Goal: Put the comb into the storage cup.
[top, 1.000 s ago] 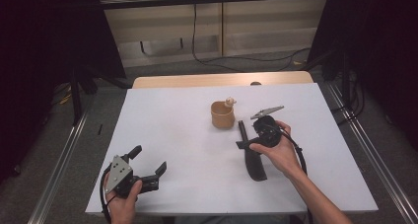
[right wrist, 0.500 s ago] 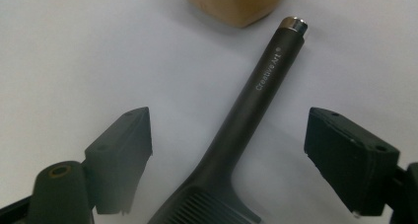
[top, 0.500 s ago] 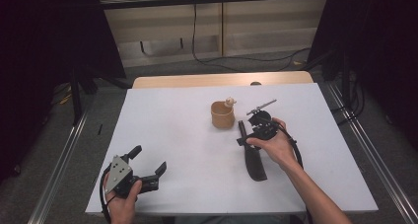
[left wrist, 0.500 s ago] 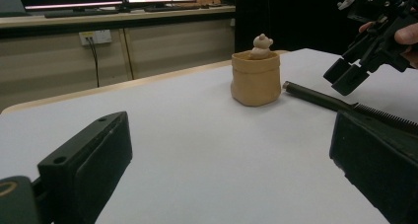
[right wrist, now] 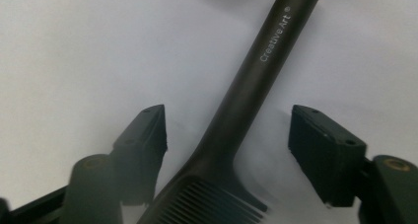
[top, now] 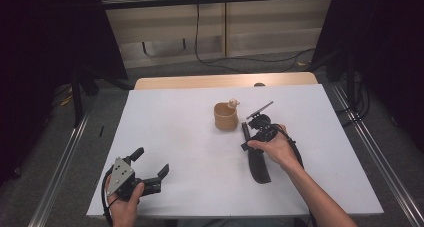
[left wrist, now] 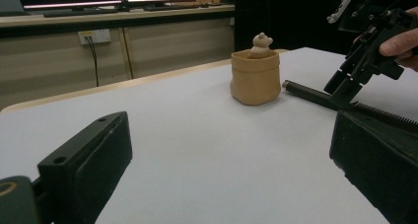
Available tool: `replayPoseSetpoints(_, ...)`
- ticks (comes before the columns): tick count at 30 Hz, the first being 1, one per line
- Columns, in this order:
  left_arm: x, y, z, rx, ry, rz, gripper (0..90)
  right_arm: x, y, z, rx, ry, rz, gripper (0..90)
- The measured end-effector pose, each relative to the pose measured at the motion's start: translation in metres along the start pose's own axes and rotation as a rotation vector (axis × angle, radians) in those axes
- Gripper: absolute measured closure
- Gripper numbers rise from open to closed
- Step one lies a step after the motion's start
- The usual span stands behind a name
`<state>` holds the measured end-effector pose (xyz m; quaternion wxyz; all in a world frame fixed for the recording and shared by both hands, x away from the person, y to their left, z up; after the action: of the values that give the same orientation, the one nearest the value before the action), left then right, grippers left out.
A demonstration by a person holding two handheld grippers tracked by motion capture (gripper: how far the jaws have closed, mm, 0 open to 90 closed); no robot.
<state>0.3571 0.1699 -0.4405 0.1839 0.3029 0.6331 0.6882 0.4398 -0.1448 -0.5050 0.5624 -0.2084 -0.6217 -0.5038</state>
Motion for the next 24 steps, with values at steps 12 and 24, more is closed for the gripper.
replayPoseSetpoints(12,-0.0032,-0.0014,-0.0050,-0.015,-0.018,0.011,2.5,-0.0008,-0.0003,0.0020,-0.021,-0.026,0.035,46.8)
replayPoseSetpoints(24,-0.0024,-0.0018,-0.0035,-0.008,-0.012,0.011,2.5,-0.0044,-0.0022,0.0018,-0.041,-0.059,0.063,58.2)
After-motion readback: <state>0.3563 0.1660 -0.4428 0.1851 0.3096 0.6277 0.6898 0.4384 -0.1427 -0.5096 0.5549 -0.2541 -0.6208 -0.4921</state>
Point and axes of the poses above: each handheld gripper's, and its own axes: x roughly backward along the jaws, y roughly out of its top, z roughly to its left, the point moved 9 cm from there along -x, roughly forward along the jaws, and after that the axes turned 2 degrees about -y, right-handed, at the moved point
